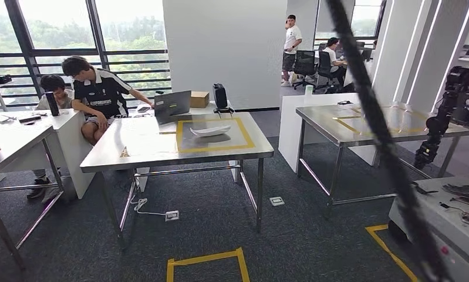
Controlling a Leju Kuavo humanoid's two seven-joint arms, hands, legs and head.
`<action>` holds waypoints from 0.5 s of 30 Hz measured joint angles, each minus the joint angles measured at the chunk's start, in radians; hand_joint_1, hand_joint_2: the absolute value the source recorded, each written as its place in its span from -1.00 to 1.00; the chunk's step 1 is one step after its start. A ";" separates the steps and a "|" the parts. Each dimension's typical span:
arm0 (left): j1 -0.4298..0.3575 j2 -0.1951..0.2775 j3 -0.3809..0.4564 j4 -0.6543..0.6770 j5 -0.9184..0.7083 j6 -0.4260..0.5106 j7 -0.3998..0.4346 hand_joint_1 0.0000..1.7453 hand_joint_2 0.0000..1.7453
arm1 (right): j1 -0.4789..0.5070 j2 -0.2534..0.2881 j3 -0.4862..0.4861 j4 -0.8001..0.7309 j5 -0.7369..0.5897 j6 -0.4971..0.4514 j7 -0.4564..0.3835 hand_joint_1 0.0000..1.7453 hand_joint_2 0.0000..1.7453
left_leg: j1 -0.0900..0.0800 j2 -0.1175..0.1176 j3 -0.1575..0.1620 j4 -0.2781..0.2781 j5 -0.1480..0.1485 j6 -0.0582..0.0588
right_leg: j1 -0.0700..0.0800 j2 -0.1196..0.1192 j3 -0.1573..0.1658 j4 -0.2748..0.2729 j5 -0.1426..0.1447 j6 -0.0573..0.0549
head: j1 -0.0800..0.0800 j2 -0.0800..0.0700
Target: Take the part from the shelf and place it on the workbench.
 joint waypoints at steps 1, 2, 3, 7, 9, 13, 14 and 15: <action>0.000 0.000 0.000 0.000 0.001 -0.002 -0.003 -1.00 -1.00 | 0.001 0.000 -0.001 0.000 0.000 0.000 0.000 -1.00 -1.00 | 0.000 0.001 -0.001 -0.002 0.003 -0.005 | 0.002 0.000 -0.001 -0.007 -0.002 -0.009 | -0.001 0.000; 0.000 0.000 0.000 0.000 0.004 -0.005 -0.006 -1.00 -1.00 | 0.002 0.000 -0.002 0.000 0.000 -0.001 0.000 -1.00 -1.00 | 0.001 0.002 -0.002 -0.005 0.000 -0.005 | 0.003 -0.002 -0.005 -0.010 0.000 -0.010 | -0.001 0.000; 0.000 0.000 0.000 0.000 0.007 -0.006 -0.008 -1.00 -1.00 | 0.002 0.000 -0.003 0.000 0.000 -0.001 0.000 -1.00 -1.00 | 0.001 0.002 -0.003 -0.008 -0.008 -0.001 | 0.003 -0.002 -0.006 -0.012 0.003 -0.012 | -0.001 0.000; 0.000 0.001 0.001 0.000 0.012 -0.007 -0.007 -1.00 0.00 | 0.003 0.001 -0.007 0.000 0.000 -0.003 0.001 -1.00 -1.00 | -0.001 0.001 -0.005 -0.013 -0.054 0.004 | 0.004 -0.004 -0.013 -0.014 0.022 -0.025 | -0.002 0.000; 0.000 0.001 0.001 0.000 0.012 -0.007 -0.006 -1.00 1.00 | 0.003 0.001 -0.008 0.000 0.000 -0.004 0.001 -1.00 -1.00 | -0.001 0.000 -0.006 -0.017 -0.041 0.015 | 0.006 -0.004 -0.019 -0.013 0.031 -0.032 | -0.001 0.000; 0.000 0.003 0.002 0.000 0.012 -0.010 -0.005 -1.00 1.00 | 0.005 0.001 -0.011 0.000 0.002 -0.006 0.000 -1.00 0.00 | 0.004 -0.004 -0.008 -0.036 0.063 0.000 | 0.012 -0.005 -0.032 -0.004 0.035 -0.038 | -0.001 0.000; 0.000 0.003 0.002 0.000 0.012 -0.011 -0.005 -1.00 1.00 | 0.006 0.000 -0.012 0.000 0.003 -0.008 0.000 -1.00 0.50 | 0.005 -0.005 -0.010 -0.037 0.060 -0.015 | 0.012 -0.005 -0.035 -0.003 0.036 -0.039 | -0.001 0.000; 0.000 0.003 0.002 0.000 0.012 -0.012 -0.005 -1.00 1.00 | 0.006 0.001 -0.012 0.000 0.003 -0.009 -0.001 -1.00 1.00 | 0.006 -0.004 -0.011 -0.038 0.063 -0.023 | 0.012 -0.005 -0.037 -0.003 0.036 -0.039 | -0.001 0.000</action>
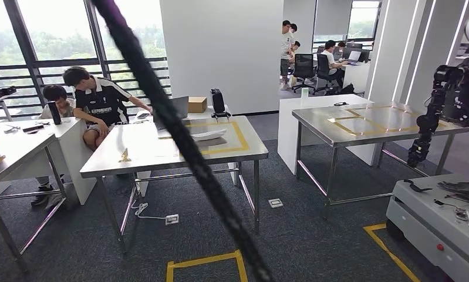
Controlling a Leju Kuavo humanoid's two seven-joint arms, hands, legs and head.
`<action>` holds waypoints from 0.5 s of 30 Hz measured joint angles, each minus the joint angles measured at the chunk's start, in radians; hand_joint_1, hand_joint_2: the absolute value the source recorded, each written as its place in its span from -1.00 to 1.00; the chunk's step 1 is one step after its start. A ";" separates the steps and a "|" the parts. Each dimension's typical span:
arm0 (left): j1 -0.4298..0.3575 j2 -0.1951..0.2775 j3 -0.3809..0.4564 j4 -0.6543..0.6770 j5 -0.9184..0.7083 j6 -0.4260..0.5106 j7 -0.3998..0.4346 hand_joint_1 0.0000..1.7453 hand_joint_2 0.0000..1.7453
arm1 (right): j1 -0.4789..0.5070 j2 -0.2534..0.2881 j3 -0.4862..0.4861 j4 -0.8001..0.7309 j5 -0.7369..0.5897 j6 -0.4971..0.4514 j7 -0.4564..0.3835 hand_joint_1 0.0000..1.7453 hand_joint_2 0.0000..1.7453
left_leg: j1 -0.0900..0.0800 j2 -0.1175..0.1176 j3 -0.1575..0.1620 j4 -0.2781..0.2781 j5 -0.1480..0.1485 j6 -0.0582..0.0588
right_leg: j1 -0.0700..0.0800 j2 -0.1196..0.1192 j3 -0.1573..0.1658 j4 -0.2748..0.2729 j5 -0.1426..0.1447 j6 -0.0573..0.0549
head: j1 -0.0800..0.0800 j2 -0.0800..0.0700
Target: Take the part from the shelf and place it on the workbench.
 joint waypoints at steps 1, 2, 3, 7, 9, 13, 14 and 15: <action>0.000 0.000 0.000 0.000 0.000 -0.002 0.000 -1.00 1.00 | 0.001 0.000 0.000 0.000 0.000 -0.001 0.000 -1.00 1.00 | 0.000 0.000 -0.001 0.000 -0.001 0.000 | 0.000 0.000 -0.001 0.000 0.000 0.000 | 0.000 0.000; 0.000 0.000 0.000 0.000 0.000 -0.004 -0.001 -1.00 1.00 | 0.001 0.000 -0.001 0.000 0.000 -0.002 0.000 -1.00 1.00 | 0.000 0.000 -0.003 0.000 0.000 0.001 | 0.000 0.000 -0.002 0.000 0.000 0.000 | 0.000 0.000; 0.000 0.000 0.000 0.000 -0.001 -0.005 -0.001 -1.00 1.00 | 0.003 0.000 -0.001 0.000 0.000 -0.003 0.000 -1.00 1.00 | 0.000 0.000 -0.004 0.001 -0.001 0.001 | 0.000 -0.001 -0.003 0.000 0.000 0.000 | 0.000 0.000; 0.000 0.000 0.000 0.000 -0.003 -0.009 -0.001 -1.00 1.00 | 0.011 0.000 -0.002 0.000 0.001 -0.003 0.000 -1.00 1.00 | 0.000 0.000 -0.007 0.002 -0.003 0.001 | 0.000 -0.001 -0.005 0.000 -0.001 0.001 | 0.000 0.000; 0.000 0.000 0.000 0.000 -0.007 -0.014 -0.002 -1.00 1.00 | 0.019 0.000 -0.004 -0.003 0.001 -0.003 -0.001 -1.00 1.00 | 0.000 0.000 -0.008 0.004 -0.004 0.002 | -0.001 -0.001 -0.005 0.000 -0.001 0.001 | 0.000 0.000; 0.000 0.000 0.000 0.000 -0.013 -0.026 -0.019 -1.00 1.00 | 0.047 0.001 -0.012 -0.022 0.000 0.000 -0.001 -1.00 1.00 | -0.001 0.000 -0.010 0.006 -0.004 0.003 | -0.001 -0.002 -0.006 0.000 -0.001 0.002 | 0.000 0.000; 0.000 0.000 0.000 -0.001 -0.013 -0.028 -0.027 -1.00 1.00 | 0.053 0.001 -0.015 -0.026 0.000 0.002 -0.001 -1.00 1.00 | -0.001 0.000 -0.011 0.006 -0.004 0.003 | -0.001 -0.002 -0.006 0.000 -0.001 0.002 | 0.000 0.000; 0.000 0.000 0.000 -0.001 -0.013 -0.029 -0.035 -1.00 0.50 | 0.059 0.001 -0.019 -0.029 -0.001 0.004 0.000 -1.00 1.00 | -0.001 0.000 -0.011 0.007 -0.005 0.004 | -0.001 -0.002 -0.006 0.000 0.000 0.003 | 0.000 0.000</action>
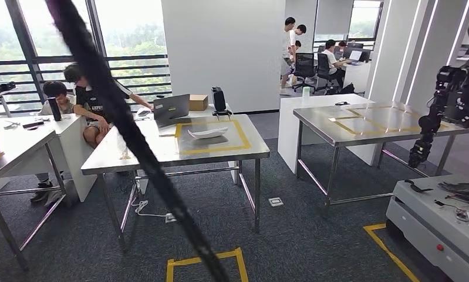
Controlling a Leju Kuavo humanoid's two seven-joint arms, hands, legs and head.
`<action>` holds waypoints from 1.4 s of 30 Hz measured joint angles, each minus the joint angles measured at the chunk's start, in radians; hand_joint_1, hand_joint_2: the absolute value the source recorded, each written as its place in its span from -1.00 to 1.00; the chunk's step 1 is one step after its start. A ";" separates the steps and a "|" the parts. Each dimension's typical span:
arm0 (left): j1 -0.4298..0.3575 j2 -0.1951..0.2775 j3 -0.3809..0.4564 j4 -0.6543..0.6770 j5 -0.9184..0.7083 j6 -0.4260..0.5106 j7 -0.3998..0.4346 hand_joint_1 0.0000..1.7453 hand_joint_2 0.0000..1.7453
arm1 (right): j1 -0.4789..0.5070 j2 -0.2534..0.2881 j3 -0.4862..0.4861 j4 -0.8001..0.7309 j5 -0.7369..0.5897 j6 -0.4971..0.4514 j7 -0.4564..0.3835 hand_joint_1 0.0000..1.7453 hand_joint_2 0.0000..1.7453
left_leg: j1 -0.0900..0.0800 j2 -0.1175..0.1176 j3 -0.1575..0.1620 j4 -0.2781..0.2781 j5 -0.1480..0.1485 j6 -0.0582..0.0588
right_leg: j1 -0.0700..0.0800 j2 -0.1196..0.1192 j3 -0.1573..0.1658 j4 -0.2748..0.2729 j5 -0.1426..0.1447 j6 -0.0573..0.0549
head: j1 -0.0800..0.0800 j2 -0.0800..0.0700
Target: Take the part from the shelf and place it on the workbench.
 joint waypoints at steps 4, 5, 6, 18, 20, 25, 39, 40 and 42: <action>0.000 0.000 0.000 0.000 0.000 -0.006 -0.024 -1.00 -1.00 | 0.025 0.000 -0.025 -0.002 -0.002 0.011 0.006 -1.00 1.00 | 0.000 0.000 -0.001 0.002 -0.001 0.002 | 0.000 0.000 0.000 0.000 0.000 0.002 | 0.000 0.000; 0.000 0.000 0.000 0.000 -0.001 -0.006 -0.024 -1.00 -1.00 | 0.031 0.000 -0.032 -0.002 -0.002 0.015 0.008 -1.00 1.00 | 0.000 0.000 -0.001 0.002 -0.001 0.002 | 0.000 0.000 0.000 0.000 0.000 0.002 | 0.000 0.000; 0.000 0.000 0.000 0.000 -0.002 -0.007 -0.022 -1.00 -0.50 | 0.038 0.000 -0.038 -0.004 -0.002 0.019 0.012 -1.00 1.00 | 0.000 0.000 -0.001 0.003 -0.001 0.002 | 0.000 0.000 0.000 0.000 0.000 0.002 | 0.000 0.000; 0.006 0.001 -0.003 0.000 -0.028 -0.006 0.053 -1.00 1.00 | 0.104 0.009 -0.067 -0.046 0.002 0.046 0.039 -1.00 1.00 | 0.000 0.000 -0.003 0.004 -0.002 0.003 | 0.000 0.000 0.000 0.000 0.000 0.004 | 0.000 0.000; 0.007 0.001 -0.003 0.000 -0.027 -0.008 0.050 -1.00 1.00 | 0.109 0.010 -0.070 -0.049 0.002 0.047 0.041 -1.00 1.00 | 0.000 0.000 -0.003 0.004 -0.002 0.004 | 0.000 0.000 0.000 0.000 0.000 0.004 | 0.000 0.000; 0.008 0.001 -0.003 0.000 -0.026 -0.011 0.032 -1.00 1.00 | 0.112 0.011 -0.086 -0.052 0.001 0.048 0.046 -1.00 1.00 | -0.001 0.000 -0.003 0.005 -0.002 0.004 | 0.000 0.000 0.000 0.000 0.000 0.005 | 0.000 0.000; 0.007 0.001 -0.010 0.000 -0.030 -0.024 -0.008 -1.00 1.00 | 0.121 0.043 -0.111 -0.095 0.015 0.045 0.056 -1.00 1.00 | -0.001 0.000 -0.004 0.005 -0.002 0.004 | -0.001 0.000 -0.001 0.000 0.000 0.005 | 0.000 0.000; 0.007 0.001 -0.012 0.000 -0.030 -0.024 -0.008 -1.00 1.00 | 0.124 0.048 -0.115 -0.101 0.018 0.045 0.057 -1.00 1.00 | -0.001 0.000 -0.004 0.005 -0.003 0.004 | -0.001 0.000 -0.001 0.000 0.000 0.005 | 0.000 0.000; 0.007 0.001 -0.014 0.000 -0.031 -0.024 -0.006 -1.00 1.00 | 0.129 0.056 -0.120 -0.109 0.020 0.045 0.057 -1.00 1.00 | -0.001 0.000 -0.004 0.005 -0.003 0.004 | -0.001 0.000 -0.001 0.000 0.000 0.005 | 0.000 0.000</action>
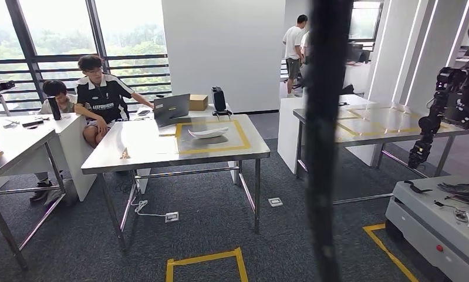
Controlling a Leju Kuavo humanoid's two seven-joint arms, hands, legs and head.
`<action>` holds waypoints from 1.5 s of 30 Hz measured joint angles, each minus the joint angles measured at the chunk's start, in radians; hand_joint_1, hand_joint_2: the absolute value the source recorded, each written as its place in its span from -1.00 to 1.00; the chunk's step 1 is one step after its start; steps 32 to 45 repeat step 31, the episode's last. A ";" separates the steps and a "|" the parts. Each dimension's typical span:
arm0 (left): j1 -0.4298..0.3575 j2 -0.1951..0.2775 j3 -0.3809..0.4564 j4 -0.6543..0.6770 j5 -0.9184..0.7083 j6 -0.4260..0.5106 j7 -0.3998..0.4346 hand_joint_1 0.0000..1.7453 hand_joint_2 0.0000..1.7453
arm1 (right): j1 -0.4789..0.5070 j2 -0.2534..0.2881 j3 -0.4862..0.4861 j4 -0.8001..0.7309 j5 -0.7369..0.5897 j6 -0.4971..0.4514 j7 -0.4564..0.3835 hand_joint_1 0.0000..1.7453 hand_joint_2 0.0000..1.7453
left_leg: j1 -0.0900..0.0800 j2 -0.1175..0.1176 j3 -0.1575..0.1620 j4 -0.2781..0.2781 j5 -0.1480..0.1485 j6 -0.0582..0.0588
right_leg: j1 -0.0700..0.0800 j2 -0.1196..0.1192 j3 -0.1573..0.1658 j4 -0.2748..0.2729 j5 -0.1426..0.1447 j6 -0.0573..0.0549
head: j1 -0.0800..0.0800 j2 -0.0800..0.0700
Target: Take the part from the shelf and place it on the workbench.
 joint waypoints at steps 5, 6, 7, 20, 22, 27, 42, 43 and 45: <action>0.000 0.000 -0.004 0.000 -0.002 0.005 0.022 -1.00 1.00 | 0.006 0.014 -0.013 -0.015 0.008 0.000 0.007 -1.00 1.00 | 0.000 0.000 0.000 0.000 0.000 0.000 | 0.000 0.000 0.000 0.000 0.000 0.000 | 0.000 0.000; 0.000 0.000 -0.004 0.000 -0.003 0.006 0.027 -1.00 1.00 | 0.007 0.016 -0.017 -0.016 0.010 0.001 0.010 -1.00 1.00 | 0.000 0.000 0.000 0.000 0.000 0.000 | 0.000 0.000 0.000 0.000 0.000 0.000 | 0.000 0.000; 0.000 0.000 -0.004 0.000 -0.005 0.008 0.031 -1.00 1.00 | 0.007 0.018 -0.020 -0.017 0.011 0.001 0.012 -1.00 1.00 | 0.000 0.000 0.000 0.000 0.000 0.000 | 0.000 0.000 0.000 0.000 0.000 0.000 | 0.000 0.000; 0.000 0.000 -0.005 0.000 -0.011 0.009 0.030 -1.00 1.00 | -0.001 0.035 -0.048 -0.017 0.034 0.017 0.032 -1.00 1.00 | 0.000 0.000 -0.001 0.001 0.000 0.001 | 0.000 0.000 0.000 0.000 0.000 0.001 | 0.000 0.000; 0.000 0.000 -0.005 0.000 -0.012 0.007 0.031 -1.00 1.00 | 0.001 0.038 -0.052 -0.020 0.035 0.018 0.032 -1.00 1.00 | 0.000 0.000 -0.001 0.001 0.000 0.001 | 0.000 0.000 0.000 0.000 0.000 0.001 | 0.000 0.000; 0.000 0.000 -0.005 0.001 -0.014 0.006 0.033 -1.00 1.00 | 0.004 0.042 -0.055 -0.029 0.039 0.017 0.034 -1.00 1.00 | 0.000 0.000 -0.001 0.001 0.000 0.001 | 0.000 0.000 0.000 0.000 0.000 0.001 | 0.000 0.000; 0.000 0.000 -0.008 0.001 -0.016 0.005 0.035 -1.00 1.00 | 0.004 0.044 -0.063 -0.033 0.041 0.014 0.037 -1.00 1.00 | 0.000 0.000 -0.001 0.001 0.000 0.001 | 0.000 0.000 0.000 0.000 0.000 0.001 | 0.000 0.000; 0.000 0.000 -0.008 0.001 -0.016 0.005 0.035 -1.00 1.00 | 0.004 0.044 -0.063 -0.033 0.041 0.014 0.037 -1.00 1.00 | 0.000 0.000 -0.001 0.001 0.000 0.001 | 0.000 0.000 0.000 0.000 0.000 0.001 | 0.000 0.000; 0.000 0.000 -0.008 0.001 -0.016 0.005 0.035 -1.00 1.00 | 0.004 0.044 -0.063 -0.033 0.041 0.014 0.037 -1.00 1.00 | 0.000 0.000 -0.001 0.001 0.000 0.001 | 0.000 0.000 0.000 0.000 0.000 0.001 | 0.000 0.000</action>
